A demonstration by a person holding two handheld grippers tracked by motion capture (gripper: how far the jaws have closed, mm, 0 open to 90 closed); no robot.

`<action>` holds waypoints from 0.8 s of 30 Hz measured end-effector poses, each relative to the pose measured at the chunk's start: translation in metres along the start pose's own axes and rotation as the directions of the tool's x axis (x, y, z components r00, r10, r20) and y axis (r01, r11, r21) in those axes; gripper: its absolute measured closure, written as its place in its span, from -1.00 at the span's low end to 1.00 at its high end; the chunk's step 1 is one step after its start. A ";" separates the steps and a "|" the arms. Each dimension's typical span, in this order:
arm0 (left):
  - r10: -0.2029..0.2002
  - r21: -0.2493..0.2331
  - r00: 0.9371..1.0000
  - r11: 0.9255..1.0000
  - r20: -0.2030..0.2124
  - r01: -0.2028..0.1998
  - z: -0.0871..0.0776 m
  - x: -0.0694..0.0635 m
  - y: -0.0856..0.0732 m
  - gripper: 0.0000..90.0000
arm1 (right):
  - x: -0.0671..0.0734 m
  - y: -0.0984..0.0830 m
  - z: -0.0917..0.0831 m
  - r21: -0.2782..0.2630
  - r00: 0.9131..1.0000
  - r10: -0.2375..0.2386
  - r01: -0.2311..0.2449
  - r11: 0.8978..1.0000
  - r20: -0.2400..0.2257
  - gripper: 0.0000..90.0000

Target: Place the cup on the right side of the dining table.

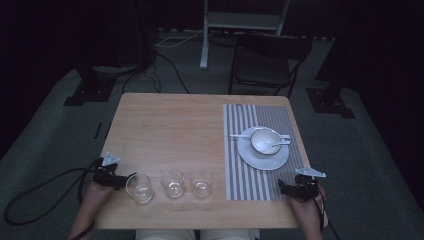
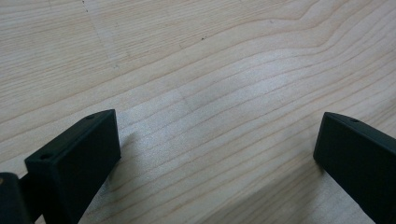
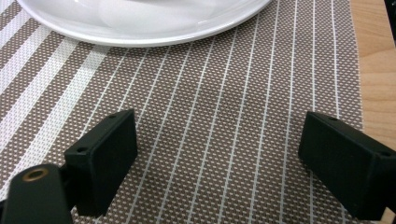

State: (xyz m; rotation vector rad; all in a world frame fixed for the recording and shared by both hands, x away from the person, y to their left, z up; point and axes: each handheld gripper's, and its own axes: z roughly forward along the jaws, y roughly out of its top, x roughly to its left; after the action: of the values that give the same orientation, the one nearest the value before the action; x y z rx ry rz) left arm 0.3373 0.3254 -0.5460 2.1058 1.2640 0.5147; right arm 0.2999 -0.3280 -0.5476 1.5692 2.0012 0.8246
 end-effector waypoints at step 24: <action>0.001 0.001 1.000 1.000 0.002 -0.001 0.000 0.000 0.000 -0.98 | 0.003 0.004 -0.021 -0.012 0.998 0.010 -0.011 1.000 -0.057 -0.74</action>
State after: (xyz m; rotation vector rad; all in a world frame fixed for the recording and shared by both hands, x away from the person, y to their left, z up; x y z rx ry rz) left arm 0.3373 0.3254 -0.5460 2.1069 1.2627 0.5129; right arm 0.2876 -0.3284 -0.5301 1.5677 2.0255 0.8934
